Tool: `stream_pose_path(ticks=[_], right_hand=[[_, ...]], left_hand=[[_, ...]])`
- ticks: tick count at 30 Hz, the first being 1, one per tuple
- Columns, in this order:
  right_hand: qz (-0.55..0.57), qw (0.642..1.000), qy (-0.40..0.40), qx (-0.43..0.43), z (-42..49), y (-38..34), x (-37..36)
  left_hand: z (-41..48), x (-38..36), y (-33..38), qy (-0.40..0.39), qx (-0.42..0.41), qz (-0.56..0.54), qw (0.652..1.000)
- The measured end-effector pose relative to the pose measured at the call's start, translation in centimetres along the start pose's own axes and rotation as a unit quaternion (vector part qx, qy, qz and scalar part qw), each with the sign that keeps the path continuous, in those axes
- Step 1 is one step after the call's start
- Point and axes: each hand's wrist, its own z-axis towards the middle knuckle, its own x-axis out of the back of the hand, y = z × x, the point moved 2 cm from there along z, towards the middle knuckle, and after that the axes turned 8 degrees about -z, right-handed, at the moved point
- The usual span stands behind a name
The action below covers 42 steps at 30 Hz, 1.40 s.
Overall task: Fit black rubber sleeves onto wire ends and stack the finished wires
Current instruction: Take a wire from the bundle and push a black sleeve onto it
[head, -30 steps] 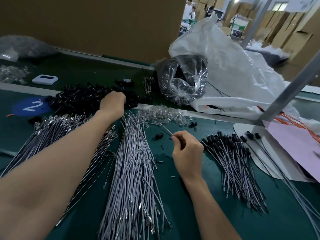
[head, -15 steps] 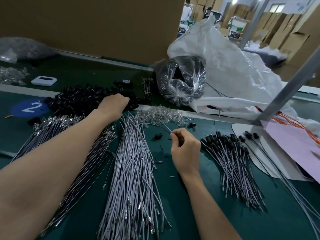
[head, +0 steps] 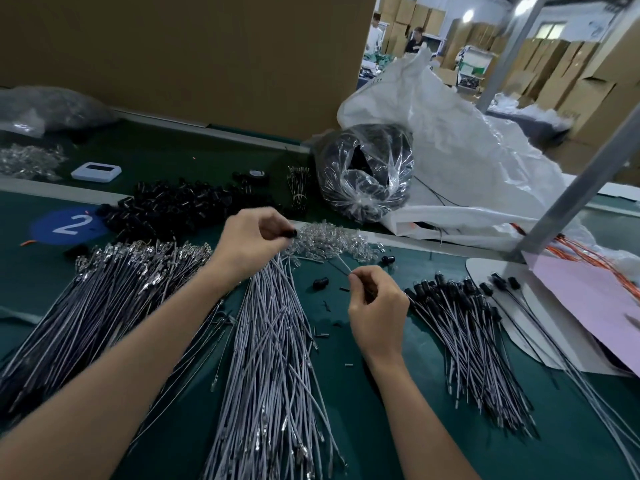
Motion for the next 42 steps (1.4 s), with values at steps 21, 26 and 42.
stream_pose_path(ticks=[21,26,42], right_hand=[[0.069,0.995,-0.033,0.068,-0.3,-0.2,0.4],[0.075,0.995,-0.029,0.064,-0.3,-0.2,0.3],[0.158,0.985,-0.058,0.022,-0.7,-1.6,0.0]], left_hand=[[-5.8,-1.9,-1.0,-0.009,0.079,-0.249,0.965],[-6.1,-2.0,-0.9,-0.02,0.082,-0.234,0.969],[-6.5,-3.2,-0.8,0.008,0.126,-0.435,0.891]])
